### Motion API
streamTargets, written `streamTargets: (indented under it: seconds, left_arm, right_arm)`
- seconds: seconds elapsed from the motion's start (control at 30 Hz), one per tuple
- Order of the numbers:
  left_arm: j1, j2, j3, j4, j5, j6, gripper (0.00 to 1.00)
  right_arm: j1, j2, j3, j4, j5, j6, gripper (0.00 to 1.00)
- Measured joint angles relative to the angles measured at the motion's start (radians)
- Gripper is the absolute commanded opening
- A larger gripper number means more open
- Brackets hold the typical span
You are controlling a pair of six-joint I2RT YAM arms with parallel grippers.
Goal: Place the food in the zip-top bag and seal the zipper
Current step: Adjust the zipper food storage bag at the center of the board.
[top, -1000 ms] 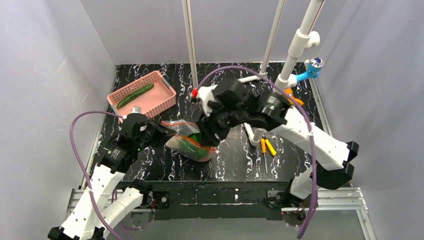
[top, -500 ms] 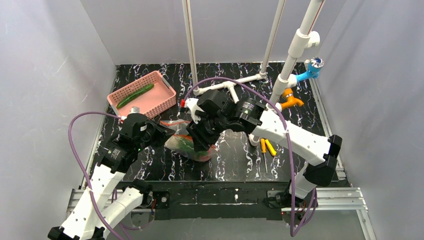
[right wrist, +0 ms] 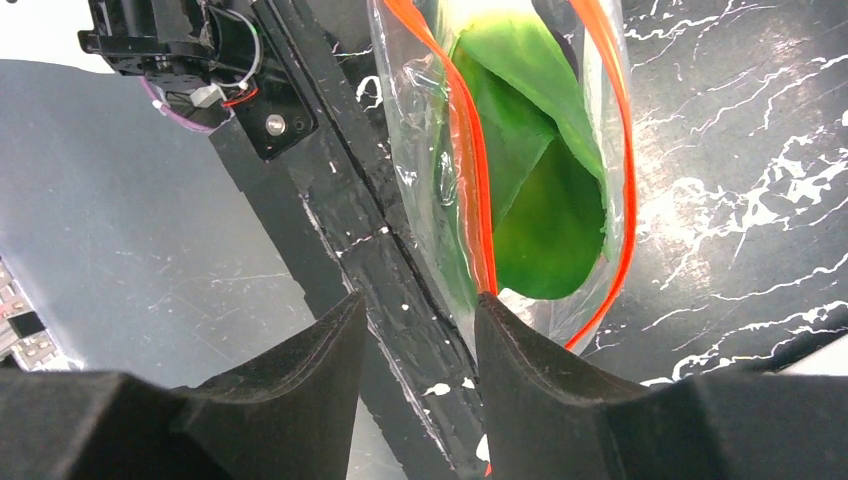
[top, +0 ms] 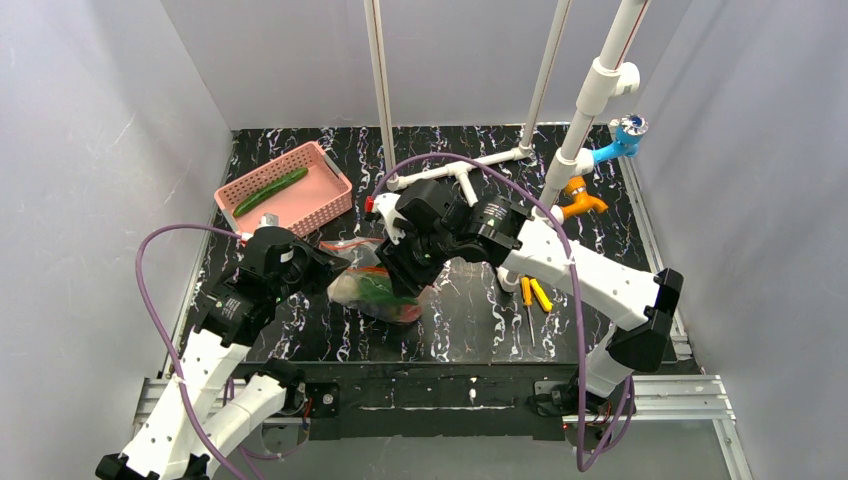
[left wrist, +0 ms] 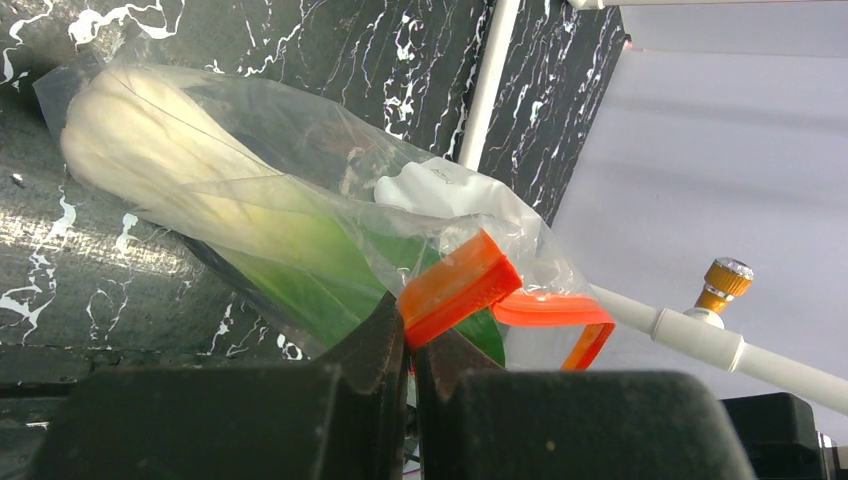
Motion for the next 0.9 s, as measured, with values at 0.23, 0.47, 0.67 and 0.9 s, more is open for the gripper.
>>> streamTargets:
  seconds: [0.23,0.47,0.67,0.9]
  left_arm:
    - [0.0,-0.002,0.0,-0.002,-0.001,-0.005,0.0]
    - [0.0,-0.002,0.0,-0.002,-0.001,-0.007,0.0]
    - [0.0,-0.002,0.0,-0.002,0.0,-0.01,0.0]
    - [0.0,-0.002,0.0,-0.002,0.0,-0.014,0.0]
  right_arm:
    - [-0.006,0.0,0.04,-0.014,0.022,-0.016,0.52]
    - [-0.014,0.0,0.038,-0.015,0.006,-0.019,0.45]
    - [-0.015,0.0,0.005,-0.008,-0.009,-0.019,0.36]
    - [-0.015,0.0,-0.021,0.017,-0.037,-0.014,0.25]
